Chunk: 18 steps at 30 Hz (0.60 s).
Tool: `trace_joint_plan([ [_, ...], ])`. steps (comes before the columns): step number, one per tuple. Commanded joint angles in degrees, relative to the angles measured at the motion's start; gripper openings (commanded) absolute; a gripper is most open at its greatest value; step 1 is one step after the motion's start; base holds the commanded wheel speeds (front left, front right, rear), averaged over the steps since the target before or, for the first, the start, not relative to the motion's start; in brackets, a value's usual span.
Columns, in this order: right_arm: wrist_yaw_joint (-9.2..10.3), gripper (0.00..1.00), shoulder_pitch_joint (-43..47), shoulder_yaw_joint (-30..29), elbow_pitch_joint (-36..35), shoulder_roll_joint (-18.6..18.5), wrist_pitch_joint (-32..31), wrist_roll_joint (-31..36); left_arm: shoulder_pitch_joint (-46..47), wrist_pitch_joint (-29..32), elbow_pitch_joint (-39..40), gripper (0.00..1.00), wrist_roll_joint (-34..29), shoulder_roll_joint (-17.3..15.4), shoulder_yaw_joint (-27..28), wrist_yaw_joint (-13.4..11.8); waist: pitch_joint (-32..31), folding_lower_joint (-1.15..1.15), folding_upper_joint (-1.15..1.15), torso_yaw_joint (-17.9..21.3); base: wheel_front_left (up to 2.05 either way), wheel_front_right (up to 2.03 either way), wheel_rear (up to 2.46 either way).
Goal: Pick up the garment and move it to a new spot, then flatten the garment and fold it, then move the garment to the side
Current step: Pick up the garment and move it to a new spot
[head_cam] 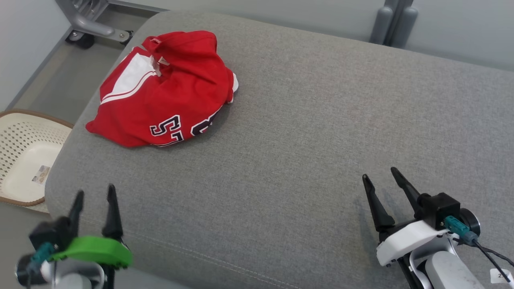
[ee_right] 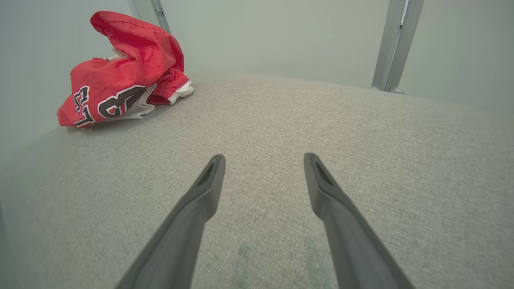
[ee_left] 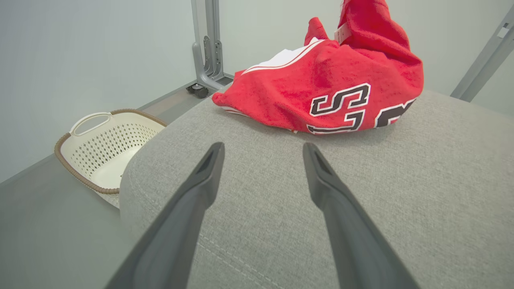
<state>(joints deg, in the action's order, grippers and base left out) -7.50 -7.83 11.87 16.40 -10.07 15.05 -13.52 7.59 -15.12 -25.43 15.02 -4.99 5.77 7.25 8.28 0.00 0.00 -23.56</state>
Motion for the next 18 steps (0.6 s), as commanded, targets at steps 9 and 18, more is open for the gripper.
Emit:
trace_joint_plan([
  [9, 0.02, 1.00, -3.47, -1.34, -2.32, -2.02, 0.21, 0.12, 19.97, -0.02, -3.12, 1.00, 5.36, -15.15, -11.07, 0.29, 7.30, 0.00, 0.00, 7.29, 0.00, 0.00, 0.00],
  [18, 0.02, 1.00, -4.61, -1.48, -3.64, -2.96, 0.21, 0.32, 33.57, 3.79, -11.22, 1.00, 15.00, -26.56, -23.46, 0.29, 10.50, 0.00, 0.00, 12.83, 0.00, 0.00, 0.00],
])
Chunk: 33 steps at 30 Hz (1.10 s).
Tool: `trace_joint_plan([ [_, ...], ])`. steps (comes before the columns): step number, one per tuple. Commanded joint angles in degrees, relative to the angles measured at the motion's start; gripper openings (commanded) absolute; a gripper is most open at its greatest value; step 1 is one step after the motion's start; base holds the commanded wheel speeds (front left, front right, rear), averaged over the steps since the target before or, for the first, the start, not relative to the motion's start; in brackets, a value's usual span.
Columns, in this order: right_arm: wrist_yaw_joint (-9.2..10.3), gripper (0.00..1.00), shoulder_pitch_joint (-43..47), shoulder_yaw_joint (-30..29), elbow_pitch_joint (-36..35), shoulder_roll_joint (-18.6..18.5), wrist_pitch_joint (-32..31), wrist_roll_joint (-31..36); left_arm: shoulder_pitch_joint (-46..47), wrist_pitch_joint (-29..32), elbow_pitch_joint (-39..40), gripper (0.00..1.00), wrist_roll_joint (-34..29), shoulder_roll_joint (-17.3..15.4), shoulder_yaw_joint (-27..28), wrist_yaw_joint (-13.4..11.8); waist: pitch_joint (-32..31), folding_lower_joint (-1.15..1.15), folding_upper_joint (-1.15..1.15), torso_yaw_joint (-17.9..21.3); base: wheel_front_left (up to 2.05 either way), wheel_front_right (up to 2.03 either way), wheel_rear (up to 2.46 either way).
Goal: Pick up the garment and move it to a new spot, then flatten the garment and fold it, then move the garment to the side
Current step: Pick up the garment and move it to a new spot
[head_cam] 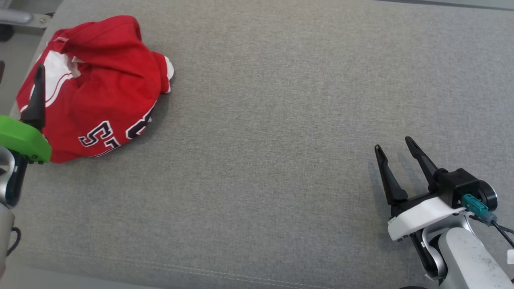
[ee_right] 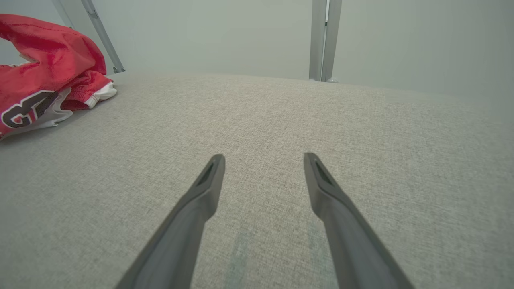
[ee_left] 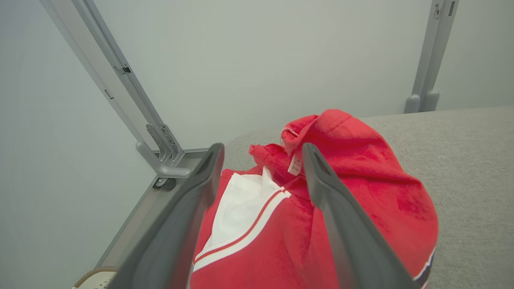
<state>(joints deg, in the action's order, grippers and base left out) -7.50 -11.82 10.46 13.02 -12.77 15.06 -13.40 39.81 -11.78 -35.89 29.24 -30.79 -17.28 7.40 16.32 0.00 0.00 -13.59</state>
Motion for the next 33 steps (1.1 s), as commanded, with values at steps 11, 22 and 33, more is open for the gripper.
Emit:
trace_joint_plan([
  [11, 0.02, 1.00, -1.57, -1.70, -2.00, -1.52, 0.20, 0.19, 9.89, 7.02, -8.90, 1.00, 7.89, -4.24, -7.34, 0.14, 6.12, 0.00, 0.00, 6.12, 0.00, 0.00, 0.00],
  [22, 0.02, 1.00, -2.25, -2.42, -3.24, -0.77, 0.20, 0.58, 13.78, 7.99, -20.00, 1.00, 7.93, -2.75, -9.17, -2.91, 7.85, 0.00, 0.00, 7.90, 0.00, 0.00, 0.00],
  [33, 0.02, 1.00, -2.60, -2.82, -2.98, 0.16, 0.20, 0.36, 15.59, 9.07, -26.01, 0.38, 8.31, -0.62, -9.91, -4.78, 7.56, 0.00, 0.00, 7.64, 0.00, 0.00, 0.00],
])
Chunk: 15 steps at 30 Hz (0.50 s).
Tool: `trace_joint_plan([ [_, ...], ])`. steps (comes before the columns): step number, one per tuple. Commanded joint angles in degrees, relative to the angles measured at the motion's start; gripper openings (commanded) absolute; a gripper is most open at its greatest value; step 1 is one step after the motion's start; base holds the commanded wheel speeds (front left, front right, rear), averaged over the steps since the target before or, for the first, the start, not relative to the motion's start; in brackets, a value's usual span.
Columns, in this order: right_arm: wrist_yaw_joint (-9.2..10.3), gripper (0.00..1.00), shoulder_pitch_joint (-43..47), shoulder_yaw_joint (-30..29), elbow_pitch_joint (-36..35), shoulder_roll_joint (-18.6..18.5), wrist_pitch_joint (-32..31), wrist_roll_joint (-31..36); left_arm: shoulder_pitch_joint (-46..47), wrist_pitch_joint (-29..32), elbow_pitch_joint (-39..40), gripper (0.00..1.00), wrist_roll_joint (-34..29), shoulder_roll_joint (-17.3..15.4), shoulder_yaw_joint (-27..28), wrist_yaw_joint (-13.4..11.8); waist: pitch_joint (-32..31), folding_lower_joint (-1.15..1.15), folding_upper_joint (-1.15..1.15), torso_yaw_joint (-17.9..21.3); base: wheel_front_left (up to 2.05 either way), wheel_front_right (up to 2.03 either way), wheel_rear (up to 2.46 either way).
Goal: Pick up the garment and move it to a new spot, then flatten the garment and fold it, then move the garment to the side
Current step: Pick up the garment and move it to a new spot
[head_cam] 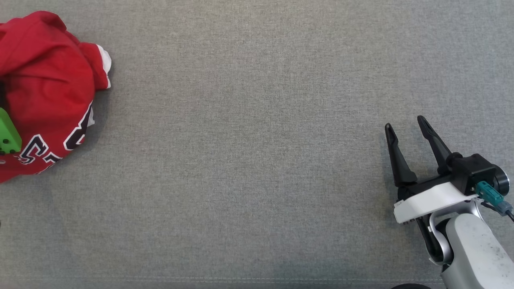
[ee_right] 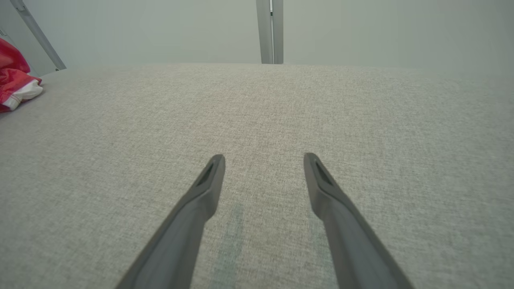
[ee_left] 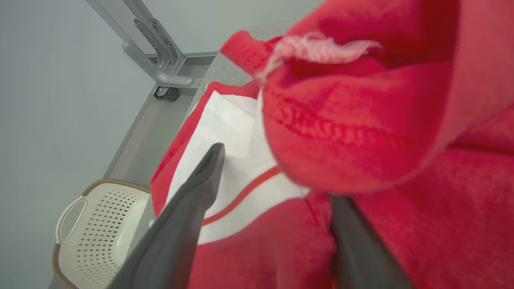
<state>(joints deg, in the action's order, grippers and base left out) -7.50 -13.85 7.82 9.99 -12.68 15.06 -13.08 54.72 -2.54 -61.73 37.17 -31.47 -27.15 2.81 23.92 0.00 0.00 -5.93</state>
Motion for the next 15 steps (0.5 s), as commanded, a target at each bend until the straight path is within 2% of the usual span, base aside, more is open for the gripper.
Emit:
trace_joint_plan([
  [1, 0.02, 1.00, -0.58, -0.17, 0.16, 0.12, 0.20, -0.01, 0.76, -0.22, -0.55, 0.00, 0.42, 0.20, -0.07, -0.20, -0.20, 0.00, 0.00, -0.05, 0.00, 0.00, 0.00],
  [7, 0.02, 1.00, 0.06, -0.43, 0.72, 0.70, 0.20, -0.33, 1.51, -3.08, -1.45, 0.00, -0.15, 0.32, -0.15, -1.00, -2.07, 0.00, 0.00, -0.10, 0.00, 0.00, 0.00],
  [15, 0.02, 1.00, 0.87, -0.04, 1.58, 2.68, 0.20, -0.95, 4.98, -7.31, 1.11, 0.00, -3.07, -1.48, -2.32, 0.26, -5.51, 0.00, 0.00, 0.04, 0.00, 0.00, 0.00],
])
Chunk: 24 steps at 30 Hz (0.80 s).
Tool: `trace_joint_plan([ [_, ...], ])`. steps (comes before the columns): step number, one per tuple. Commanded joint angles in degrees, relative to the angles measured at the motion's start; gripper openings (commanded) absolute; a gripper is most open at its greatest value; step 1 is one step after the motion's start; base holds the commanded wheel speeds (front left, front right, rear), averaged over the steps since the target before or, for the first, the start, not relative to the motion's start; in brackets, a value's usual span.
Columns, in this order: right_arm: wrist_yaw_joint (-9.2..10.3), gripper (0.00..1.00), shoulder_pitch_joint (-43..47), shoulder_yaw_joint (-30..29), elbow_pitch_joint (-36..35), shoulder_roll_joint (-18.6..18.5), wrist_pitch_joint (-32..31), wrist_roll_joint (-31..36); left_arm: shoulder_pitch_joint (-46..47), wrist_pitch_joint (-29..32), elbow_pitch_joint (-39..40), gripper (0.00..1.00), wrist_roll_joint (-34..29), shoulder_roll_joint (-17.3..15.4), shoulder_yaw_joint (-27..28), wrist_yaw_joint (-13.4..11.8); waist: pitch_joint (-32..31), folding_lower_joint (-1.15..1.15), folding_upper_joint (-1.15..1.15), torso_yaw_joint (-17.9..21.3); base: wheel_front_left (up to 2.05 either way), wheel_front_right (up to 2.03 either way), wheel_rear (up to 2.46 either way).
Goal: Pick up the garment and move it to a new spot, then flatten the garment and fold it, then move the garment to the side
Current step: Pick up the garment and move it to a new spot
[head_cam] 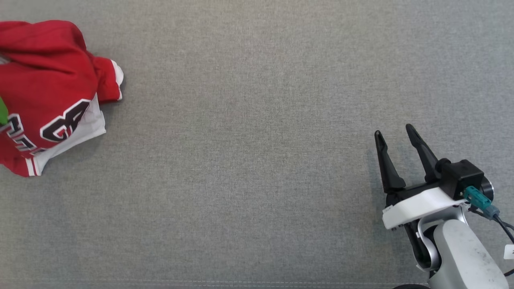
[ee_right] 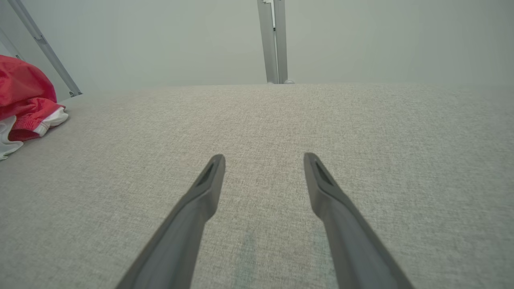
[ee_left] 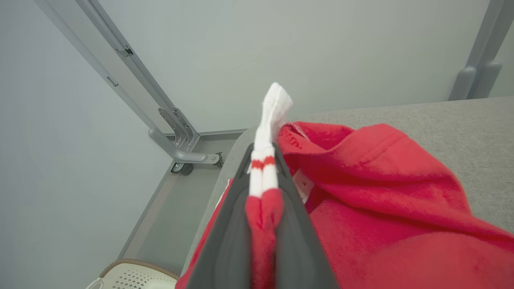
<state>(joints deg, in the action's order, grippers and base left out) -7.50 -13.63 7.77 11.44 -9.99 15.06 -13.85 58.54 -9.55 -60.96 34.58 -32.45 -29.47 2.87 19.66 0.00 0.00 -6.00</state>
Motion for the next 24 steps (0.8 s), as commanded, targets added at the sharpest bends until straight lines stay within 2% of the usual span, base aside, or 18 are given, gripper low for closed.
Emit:
trace_joint_plan([
  [1, 0.02, 1.00, 0.86, 0.09, 0.27, 0.27, 0.20, -0.25, 1.90, -0.79, 0.99, 0.00, -1.01, -0.65, -0.44, 0.53, -1.84, 0.00, 0.00, 0.20, 0.00, 0.00, 0.00],
  [6, 0.02, 1.00, 2.25, -0.41, 0.76, 1.99, 0.20, -1.19, 5.84, -2.91, 5.47, 0.00, -3.98, -0.40, -3.36, 2.29, -4.99, 0.00, 0.00, 0.94, 0.00, 0.00, 0.00],
  [11, 0.02, 1.00, 3.51, -0.83, 1.04, 3.54, 0.20, -2.03, 7.45, -4.62, 11.35, 0.00, -5.16, 1.88, -5.83, 3.72, -7.41, 0.00, 0.00, 2.82, 0.00, 0.00, 0.00],
  [16, 0.02, 1.00, 4.03, -0.78, 0.81, 4.58, 0.20, -2.49, 5.45, -5.33, 18.22, 0.00, -5.49, 4.40, -8.54, 4.37, -8.35, 0.00, 0.00, 6.29, 0.00, 0.00, 0.00],
  [20, 0.02, 1.00, 4.59, -0.82, 0.88, 5.07, 0.20, -2.84, 2.24, -5.68, 24.00, 0.00, -4.36, 8.27, -9.86, 4.51, -8.84, 0.00, 0.00, 9.61, 0.00, 0.00, 0.00],
  [21, 0.02, 1.00, 4.99, -1.04, 0.94, 5.20, 0.21, -3.00, 0.92, -5.65, 26.77, 0.00, -4.30, 10.90, -10.01, 4.54, -8.85, 0.00, 0.00, 11.23, 0.00, 0.00, 0.00],
  [24, 0.02, 1.00, 5.03, -1.06, 0.83, 5.34, 0.20, -3.40, -1.37, -5.63, 30.11, 0.00, -5.25, 15.41, -10.91, 4.59, -8.73, 0.00, 0.00, 13.99, 0.00, 0.00, 0.00],
])
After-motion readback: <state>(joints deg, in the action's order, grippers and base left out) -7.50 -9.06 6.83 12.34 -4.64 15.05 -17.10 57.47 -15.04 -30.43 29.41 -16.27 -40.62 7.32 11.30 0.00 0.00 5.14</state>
